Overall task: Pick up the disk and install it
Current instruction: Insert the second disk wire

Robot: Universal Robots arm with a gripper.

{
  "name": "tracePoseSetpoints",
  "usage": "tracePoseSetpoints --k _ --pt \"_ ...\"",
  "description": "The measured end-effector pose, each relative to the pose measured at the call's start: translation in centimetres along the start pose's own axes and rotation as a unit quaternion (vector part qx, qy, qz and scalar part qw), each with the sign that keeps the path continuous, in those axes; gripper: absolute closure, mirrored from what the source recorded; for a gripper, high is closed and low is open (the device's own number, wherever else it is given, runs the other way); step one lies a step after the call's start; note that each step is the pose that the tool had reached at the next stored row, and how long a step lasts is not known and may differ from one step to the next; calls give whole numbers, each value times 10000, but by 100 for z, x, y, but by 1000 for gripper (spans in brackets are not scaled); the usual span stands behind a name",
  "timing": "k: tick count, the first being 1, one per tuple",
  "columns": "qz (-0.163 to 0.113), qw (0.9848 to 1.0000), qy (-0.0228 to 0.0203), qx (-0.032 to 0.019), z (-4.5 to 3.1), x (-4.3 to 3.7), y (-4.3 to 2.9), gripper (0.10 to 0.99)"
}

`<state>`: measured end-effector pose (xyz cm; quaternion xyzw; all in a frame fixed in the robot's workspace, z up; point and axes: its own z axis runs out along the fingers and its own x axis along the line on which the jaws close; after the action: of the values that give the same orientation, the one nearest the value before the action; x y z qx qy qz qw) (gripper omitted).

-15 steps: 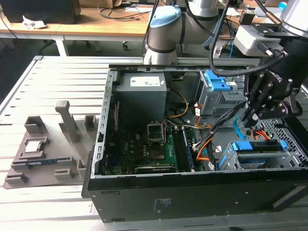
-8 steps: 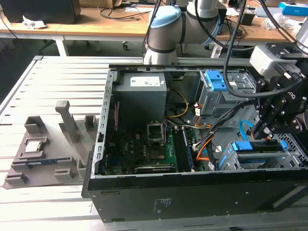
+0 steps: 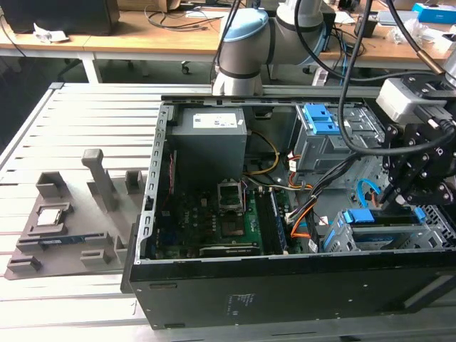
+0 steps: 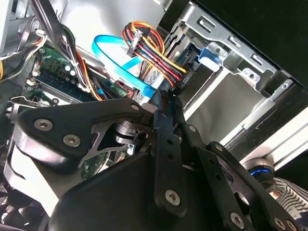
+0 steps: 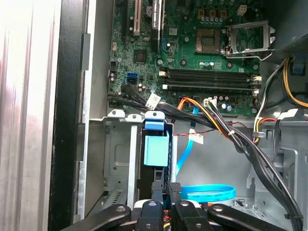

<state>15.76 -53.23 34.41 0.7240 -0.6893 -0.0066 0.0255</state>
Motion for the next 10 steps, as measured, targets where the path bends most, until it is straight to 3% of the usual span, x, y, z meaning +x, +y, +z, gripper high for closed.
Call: tracePoseSetpoints --k 4,10 --pt "-1 10000 1 1 51 9 -5 925" --pt "0 10000 11 0 66 12 -5 925"
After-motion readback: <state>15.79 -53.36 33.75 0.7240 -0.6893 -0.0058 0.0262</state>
